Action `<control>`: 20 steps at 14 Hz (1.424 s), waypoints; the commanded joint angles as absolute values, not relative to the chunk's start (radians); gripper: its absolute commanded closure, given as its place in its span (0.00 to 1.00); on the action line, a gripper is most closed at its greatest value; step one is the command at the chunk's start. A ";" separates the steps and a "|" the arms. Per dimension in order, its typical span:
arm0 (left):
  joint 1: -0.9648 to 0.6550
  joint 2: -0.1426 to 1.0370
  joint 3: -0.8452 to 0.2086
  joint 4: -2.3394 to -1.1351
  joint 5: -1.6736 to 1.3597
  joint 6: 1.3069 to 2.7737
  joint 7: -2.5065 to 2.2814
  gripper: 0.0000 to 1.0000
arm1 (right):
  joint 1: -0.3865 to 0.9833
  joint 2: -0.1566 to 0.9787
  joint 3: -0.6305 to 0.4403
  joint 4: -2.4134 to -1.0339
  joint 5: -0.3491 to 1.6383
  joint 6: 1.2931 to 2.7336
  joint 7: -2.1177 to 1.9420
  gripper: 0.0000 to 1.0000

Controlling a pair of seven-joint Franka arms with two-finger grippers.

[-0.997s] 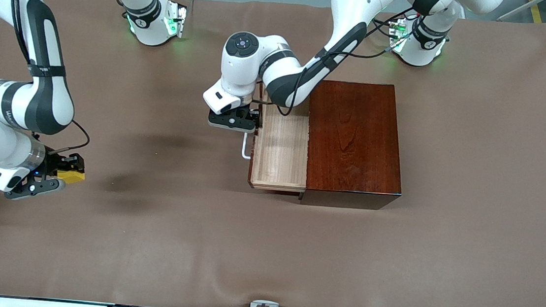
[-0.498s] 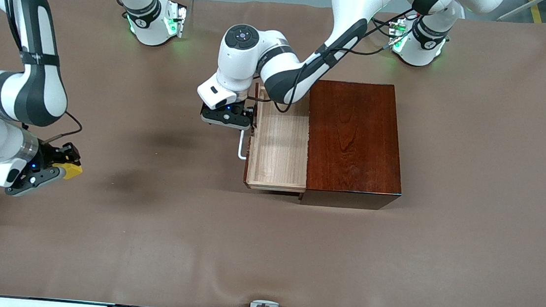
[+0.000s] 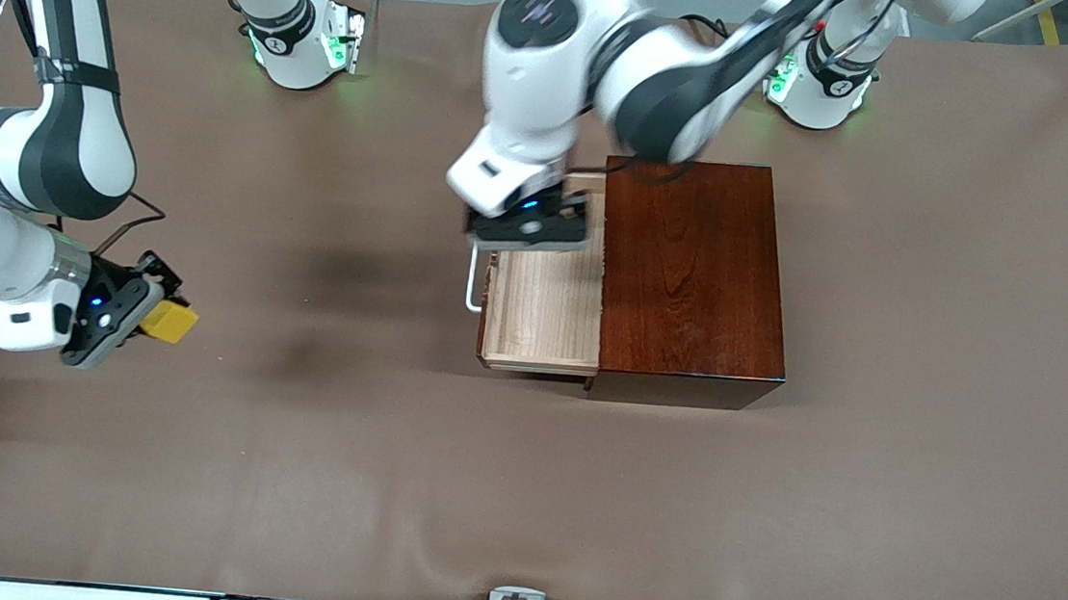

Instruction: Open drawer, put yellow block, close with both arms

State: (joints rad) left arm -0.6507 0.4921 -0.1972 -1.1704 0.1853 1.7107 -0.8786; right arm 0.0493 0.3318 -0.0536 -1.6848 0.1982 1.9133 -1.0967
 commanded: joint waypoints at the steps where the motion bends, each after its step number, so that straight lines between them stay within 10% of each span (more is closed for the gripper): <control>1: -0.533 0.349 -0.199 -1.238 0.166 1.550 -0.653 0.00 | 0.072 0.313 -0.009 -1.672 0.233 1.890 -1.196 1.00; 12: 0.036 0.005 -0.203 -1.593 -0.009 1.511 -0.111 0.00 | 0.474 0.437 0.017 -1.409 0.101 1.902 -1.177 1.00; 20: 0.071 0.003 -0.195 -1.614 0.008 1.574 -0.110 0.00 | 0.719 0.603 0.014 -1.284 -0.093 1.905 -0.892 1.00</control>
State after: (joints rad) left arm 0.0680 0.0276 -0.1932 -1.5902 0.0090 1.5479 -0.1010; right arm 0.6689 0.5477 0.0259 -1.3536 -0.0269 1.9198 -0.9623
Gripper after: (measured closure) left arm 0.000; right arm 0.441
